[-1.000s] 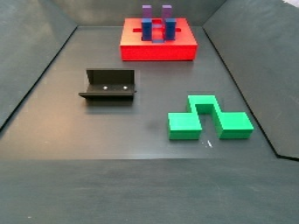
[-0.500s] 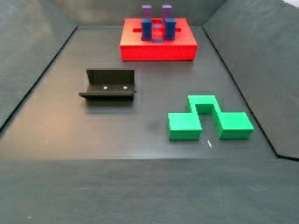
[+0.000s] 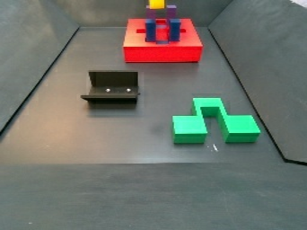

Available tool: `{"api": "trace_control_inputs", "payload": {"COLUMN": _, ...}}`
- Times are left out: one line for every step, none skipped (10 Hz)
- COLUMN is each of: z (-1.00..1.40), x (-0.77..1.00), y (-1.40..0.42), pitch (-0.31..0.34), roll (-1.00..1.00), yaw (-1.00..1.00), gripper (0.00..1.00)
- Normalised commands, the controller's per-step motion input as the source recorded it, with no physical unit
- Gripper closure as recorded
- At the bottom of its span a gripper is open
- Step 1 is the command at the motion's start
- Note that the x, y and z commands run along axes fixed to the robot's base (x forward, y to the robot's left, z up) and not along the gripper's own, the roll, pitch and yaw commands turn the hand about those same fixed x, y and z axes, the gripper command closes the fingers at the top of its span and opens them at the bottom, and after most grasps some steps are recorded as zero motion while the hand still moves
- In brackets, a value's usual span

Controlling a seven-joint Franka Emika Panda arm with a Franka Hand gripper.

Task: Pick up the yellow object. Move up. Move to above the board. Insert the yellow object.
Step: Insert the yellow object.

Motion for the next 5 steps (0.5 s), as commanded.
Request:
{"api": "trace_control_inputs", "payload": {"z": -0.22, "x": 0.0, "y": 0.03, "pitch": 0.019, "roll": 0.0, "yaw": 0.0, "gripper": 1.0}}
{"api": "trace_control_inputs", "payload": {"z": -0.31, "x": -0.09, "y": 0.11, "pitch": 0.026, "roll": -0.03, "yaw": 0.0, "gripper": 1.0}}
{"api": "trace_control_inputs", "payload": {"z": -0.28, "x": -0.17, "y": 0.16, "pitch": 0.016, "roll": -0.18, "yaw": -0.01, "gripper": 1.0}}
{"api": "trace_control_inputs", "payload": {"z": -0.08, "x": -0.23, "y": 0.15, "pitch": 0.0, "roll": -0.41, "yaw": -0.1, "gripper": 1.0}}
{"api": "trace_control_inputs", "payload": {"z": -0.01, "x": -0.13, "y": 0.11, "pitch": -0.036, "roll": -0.46, "yaw": -0.04, "gripper": 1.0}}
